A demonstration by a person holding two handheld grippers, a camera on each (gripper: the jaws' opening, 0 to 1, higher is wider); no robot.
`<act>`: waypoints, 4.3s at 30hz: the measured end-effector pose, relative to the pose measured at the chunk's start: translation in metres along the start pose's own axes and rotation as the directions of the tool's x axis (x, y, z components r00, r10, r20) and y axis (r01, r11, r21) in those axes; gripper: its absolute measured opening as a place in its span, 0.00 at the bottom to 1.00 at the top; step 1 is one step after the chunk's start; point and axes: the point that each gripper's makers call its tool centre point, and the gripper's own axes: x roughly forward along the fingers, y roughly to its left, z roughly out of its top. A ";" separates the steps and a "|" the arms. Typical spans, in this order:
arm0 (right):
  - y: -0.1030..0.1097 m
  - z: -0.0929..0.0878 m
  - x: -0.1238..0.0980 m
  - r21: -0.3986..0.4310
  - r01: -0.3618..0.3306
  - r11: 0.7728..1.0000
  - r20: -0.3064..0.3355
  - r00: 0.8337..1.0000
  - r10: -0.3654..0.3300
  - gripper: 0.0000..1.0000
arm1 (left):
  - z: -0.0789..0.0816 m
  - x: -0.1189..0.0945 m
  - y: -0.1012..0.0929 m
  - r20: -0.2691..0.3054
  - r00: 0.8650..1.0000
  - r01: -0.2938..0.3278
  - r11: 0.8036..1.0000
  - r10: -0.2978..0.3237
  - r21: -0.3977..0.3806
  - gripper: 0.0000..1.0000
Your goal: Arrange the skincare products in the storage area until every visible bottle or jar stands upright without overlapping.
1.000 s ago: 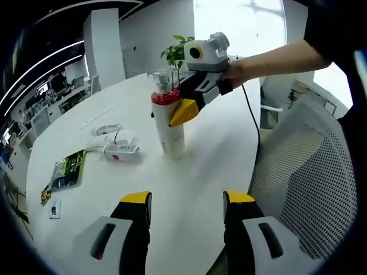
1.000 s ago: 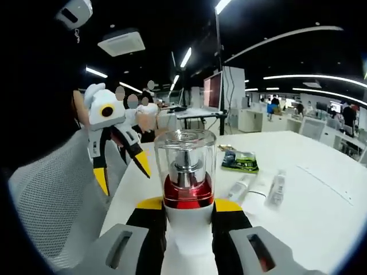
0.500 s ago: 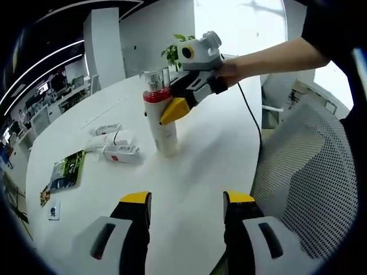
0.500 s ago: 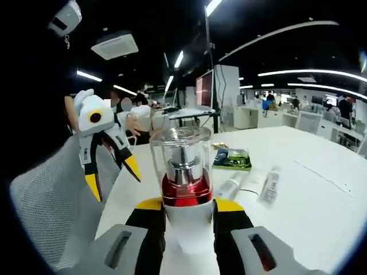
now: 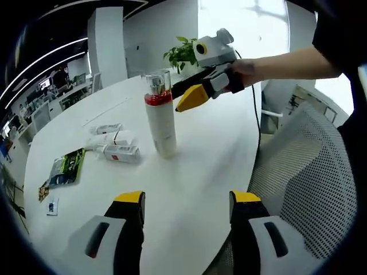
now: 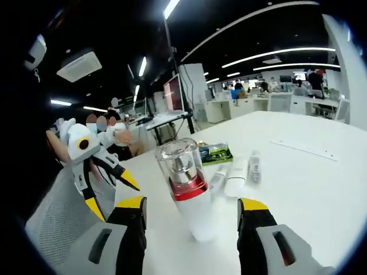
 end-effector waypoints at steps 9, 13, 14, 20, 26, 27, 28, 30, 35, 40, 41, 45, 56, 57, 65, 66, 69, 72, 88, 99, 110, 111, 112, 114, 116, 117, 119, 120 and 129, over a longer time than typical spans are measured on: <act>0.005 -0.017 -0.023 0.048 0.105 0.993 -0.026 0.994 -0.104 0.77 | -0.016 -0.018 0.018 0.004 0.999 -0.049 0.997 0.049 -0.063 0.63; 0.006 -0.021 -0.028 0.052 0.148 0.988 -0.037 0.988 -0.147 0.84 | -0.020 -0.029 0.027 0.022 0.996 -0.082 0.993 0.084 -0.081 0.72; 0.008 -0.022 -0.028 0.052 0.148 0.988 -0.038 0.988 -0.146 0.89 | -0.021 -0.033 0.030 0.023 0.995 -0.093 0.992 0.096 -0.085 0.73; 0.022 -0.027 -0.036 0.049 0.199 0.979 -0.033 0.980 -0.198 0.99 | -0.020 -0.051 0.038 0.057 0.990 -0.120 0.985 0.128 -0.122 0.89; 0.041 -0.037 -0.046 -0.008 0.228 0.974 -0.059 0.972 -0.228 0.99 | -0.032 -0.072 0.048 0.018 0.984 -0.175 0.983 0.176 -0.059 0.97; 0.049 -0.037 -0.048 -0.005 0.236 0.972 -0.054 0.970 -0.236 0.99 | -0.037 -0.077 0.050 -0.008 0.979 -0.206 0.978 0.206 -0.035 0.99; 0.054 -0.038 -0.049 -0.008 0.243 0.970 -0.052 0.969 -0.243 0.99 | -0.037 -0.079 0.047 -0.015 0.980 -0.200 0.979 0.200 -0.029 0.99; 0.057 -0.039 -0.053 -0.037 0.278 0.960 -0.056 0.959 -0.280 0.99 | -0.041 -0.085 0.046 -0.036 0.978 -0.203 0.979 0.203 0.011 0.99; 0.060 -0.040 -0.061 -0.070 0.351 0.934 -0.026 0.935 -0.353 0.99 | -0.050 -0.095 0.055 -0.033 0.973 -0.228 0.973 0.229 0.022 0.99; 0.060 -0.022 -0.067 -0.080 0.452 0.888 0.119 0.889 -0.442 0.99 | -0.046 -0.104 0.066 0.077 0.954 -0.286 0.957 0.288 -0.042 0.99; 0.057 -0.024 -0.068 -0.107 0.471 0.876 0.115 0.881 -0.459 0.97 | -0.050 -0.104 0.069 0.072 0.951 -0.298 0.954 0.300 -0.046 0.99; 0.054 -0.033 -0.068 -0.152 0.508 0.848 0.088 0.862 -0.500 0.86 | -0.061 -0.100 0.075 0.086 0.939 -0.322 0.938 0.334 -0.128 0.97; 0.054 -0.047 -0.059 -0.103 0.460 0.882 0.066 0.888 -0.455 0.97 | -0.063 -0.098 0.075 0.098 0.945 -0.286 0.936 0.311 -0.206 0.93; 0.055 -0.045 -0.060 -0.100 0.461 0.882 0.078 0.887 -0.455 0.99 | -0.064 -0.098 0.075 0.089 0.945 -0.290 0.934 0.314 -0.210 0.92; 0.060 -0.053 -0.055 -0.093 0.425 0.901 0.033 0.905 -0.424 0.99 | -0.076 -0.100 0.081 0.006 0.933 -0.348 0.908 0.359 -0.233 0.95; 0.062 -0.053 -0.055 -0.094 0.416 0.905 0.030 0.909 -0.415 0.99 | -0.080 -0.099 0.083 -0.007 0.933 -0.353 0.909 0.360 -0.221 0.95; 0.061 -0.057 -0.055 -0.092 0.414 0.906 0.017 0.910 -0.414 0.99 | -0.083 -0.101 0.087 -0.077 0.923 -0.384 0.914 0.376 -0.131 0.97; 0.063 -0.054 -0.055 -0.084 0.410 0.908 0.030 0.912 -0.409 0.99 | -0.087 -0.105 0.094 -0.198 0.900 -0.414 0.903 0.387 -0.118 0.96; 0.067 -0.054 -0.055 -0.097 0.394 0.914 0.025 0.919 -0.394 0.99 | 0.010 -0.056 0.134 -0.154 0.922 -0.387 0.863 0.356 -0.324 0.94; 0.068 -0.060 -0.057 -0.099 0.389 0.916 -0.013 0.920 -0.392 0.89 | 0.035 -0.048 0.132 -0.192 0.928 -0.362 0.891 0.318 -0.275 0.88; 0.059 -0.068 -0.058 -0.082 0.404 0.911 -0.040 0.912 -0.408 0.90 | 0.055 -0.021 0.126 -0.268 0.940 -0.294 0.895 0.208 -0.336 0.83; 0.059 -0.069 -0.059 -0.080 0.407 0.910 -0.039 0.911 -0.411 0.89 | 0.056 -0.020 0.127 -0.275 0.939 -0.296 0.892 0.206 -0.343 0.83; 0.058 -0.069 -0.059 -0.081 0.409 0.909 -0.040 0.910 -0.413 0.89 | 0.058 -0.020 0.128 -0.285 0.935 -0.307 0.881 0.209 -0.361 0.83; 0.058 -0.071 -0.059 -0.078 0.407 0.910 -0.045 0.911 -0.411 0.87 | 0.061 -0.017 0.129 -0.288 0.936 -0.304 0.878 0.203 -0.369 0.79; 0.058 -0.073 -0.059 -0.075 0.405 0.911 -0.054 0.911 -0.409 0.86 | 0.058 -0.008 0.143 -0.302 0.934 -0.305 0.868 0.192 -0.392 0.76; 0.057 -0.072 -0.059 -0.074 0.407 0.911 -0.049 0.910 -0.411 0.85 | 0.057 -0.004 0.150 -0.303 0.934 -0.306 0.865 0.191 -0.397 0.75; 0.057 -0.072 -0.059 -0.069 0.410 0.910 -0.042 0.910 -0.413 0.86 | 0.059 0.001 0.148 -0.311 0.933 -0.300 0.867 0.180 -0.397 0.75; 0.057 -0.072 -0.059 -0.069 0.410 0.910 -0.042 0.910 -0.413 0.86 | 0.062 0.003 0.142 -0.315 0.932 -0.301 0.868 0.180 -0.395 0.75; 0.059 -0.070 -0.058 -0.058 0.403 0.913 -0.028 0.914 -0.405 0.84 | 0.068 0.034 0.164 -0.333 0.935 -0.282 0.821 0.120 -0.496 0.67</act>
